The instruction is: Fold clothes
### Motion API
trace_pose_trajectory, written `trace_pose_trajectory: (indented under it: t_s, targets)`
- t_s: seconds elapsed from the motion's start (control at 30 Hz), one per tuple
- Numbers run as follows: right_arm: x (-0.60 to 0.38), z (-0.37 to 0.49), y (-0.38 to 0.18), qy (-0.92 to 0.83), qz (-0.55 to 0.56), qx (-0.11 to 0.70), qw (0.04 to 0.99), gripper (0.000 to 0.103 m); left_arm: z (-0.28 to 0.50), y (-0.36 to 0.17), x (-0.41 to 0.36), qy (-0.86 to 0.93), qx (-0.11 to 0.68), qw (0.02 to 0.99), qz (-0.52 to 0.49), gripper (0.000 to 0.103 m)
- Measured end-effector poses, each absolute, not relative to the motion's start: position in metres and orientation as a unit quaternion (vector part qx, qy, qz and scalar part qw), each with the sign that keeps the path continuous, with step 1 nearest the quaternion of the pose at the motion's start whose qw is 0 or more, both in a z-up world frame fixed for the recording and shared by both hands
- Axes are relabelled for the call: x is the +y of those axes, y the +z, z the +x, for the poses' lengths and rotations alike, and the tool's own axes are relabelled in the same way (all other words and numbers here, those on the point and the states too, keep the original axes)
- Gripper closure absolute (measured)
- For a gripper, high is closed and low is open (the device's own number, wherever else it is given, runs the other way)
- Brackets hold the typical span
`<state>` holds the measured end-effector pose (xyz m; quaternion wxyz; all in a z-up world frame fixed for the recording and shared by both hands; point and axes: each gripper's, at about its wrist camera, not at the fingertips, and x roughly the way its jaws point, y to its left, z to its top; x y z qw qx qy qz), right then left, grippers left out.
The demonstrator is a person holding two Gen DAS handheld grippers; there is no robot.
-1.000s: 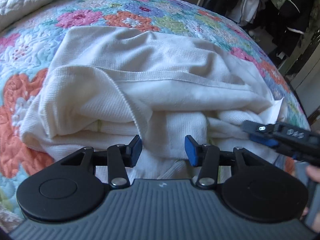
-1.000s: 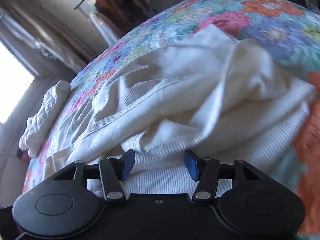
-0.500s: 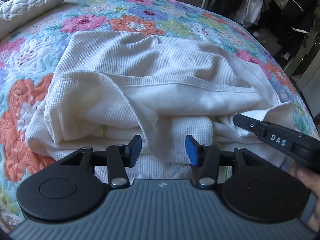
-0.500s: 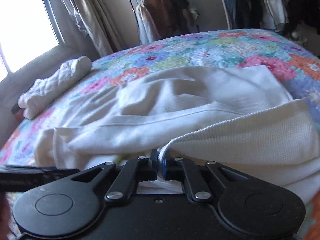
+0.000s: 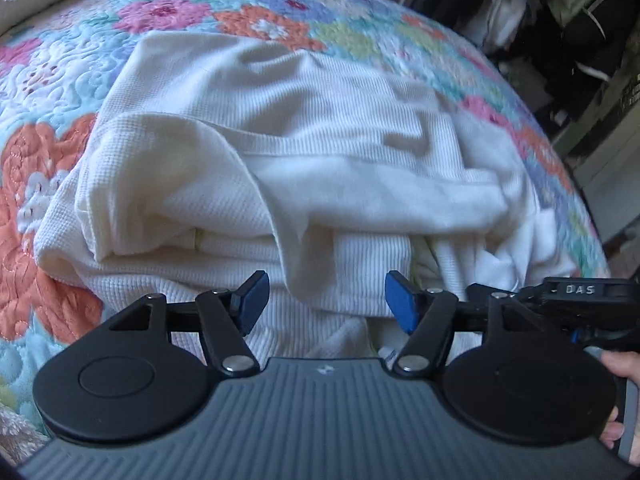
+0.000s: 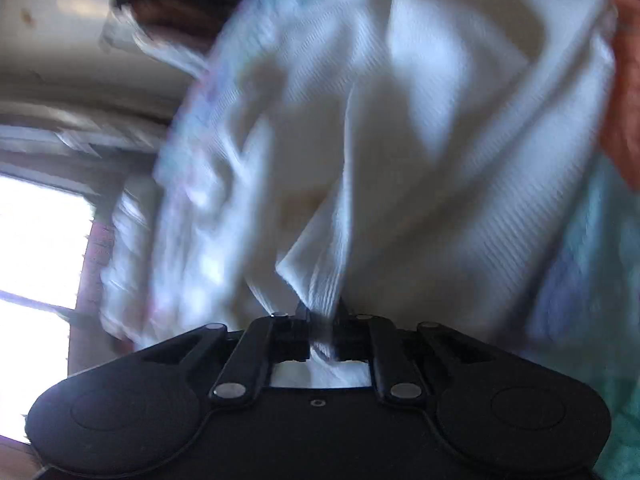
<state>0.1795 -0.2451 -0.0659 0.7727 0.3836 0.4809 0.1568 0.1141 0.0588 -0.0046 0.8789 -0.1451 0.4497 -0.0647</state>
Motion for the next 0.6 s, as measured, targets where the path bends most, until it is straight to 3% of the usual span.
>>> trace_pose_trajectory:
  t_s: [0.07,0.13,0.2,0.23,0.27,0.33,0.4,0.47,0.53,0.57,0.6]
  targets:
    - [-0.232,0.178,-0.055,0.164,0.360,0.465,0.792,0.089,0.116,-0.007,0.055,-0.056,0.454,0.880,-0.127,0.035]
    - [-0.224,0.177,-0.049,0.188,0.365,0.441,0.798,0.097,0.117,-0.008,0.051,-0.050,0.448,0.886,-0.112,0.037]
    - [-0.224,0.174,-0.044,0.226,0.388,0.424,0.786,0.097,0.113,-0.004,0.049,-0.061,0.427,0.897,-0.097,0.056]
    - [-0.226,0.174,-0.044,0.245,0.411,0.421,0.770,0.097,0.110,-0.001,0.048,-0.069,0.419,0.901,-0.086,0.082]
    - [-0.229,0.175,-0.048,0.261,0.435,0.428,0.748,0.098,0.108,0.001,0.045,-0.076,0.416,0.903,-0.073,0.088]
    - [-0.227,0.175,-0.055,0.242,0.401,0.464,0.752,0.097,0.106,0.002,0.042,-0.080,0.415,0.905,-0.056,0.088]
    - [-0.214,0.171,-0.051,0.183,0.267,0.491,0.808,0.091,0.108,0.000,0.038,-0.076,0.428,0.900,-0.044,0.088]
    - [-0.200,0.167,-0.038,0.179,0.185,0.487,0.835,0.089,0.109,0.001,0.040,-0.076,0.445,0.891,-0.043,0.079]
    - [-0.199,0.162,-0.018,0.189,0.160,0.469,0.848,0.063,0.104,0.010,0.049,-0.093,0.446,0.888,-0.058,0.065]
    - [-0.199,0.159,-0.007,0.194,0.150,0.459,0.854,0.056,0.100,0.016,0.056,-0.100,0.441,0.889,-0.066,0.056]
    - [-0.203,0.157,0.003,0.193,0.136,0.448,0.862,0.051,0.096,0.024,0.064,-0.105,0.436,0.891,-0.070,0.054]
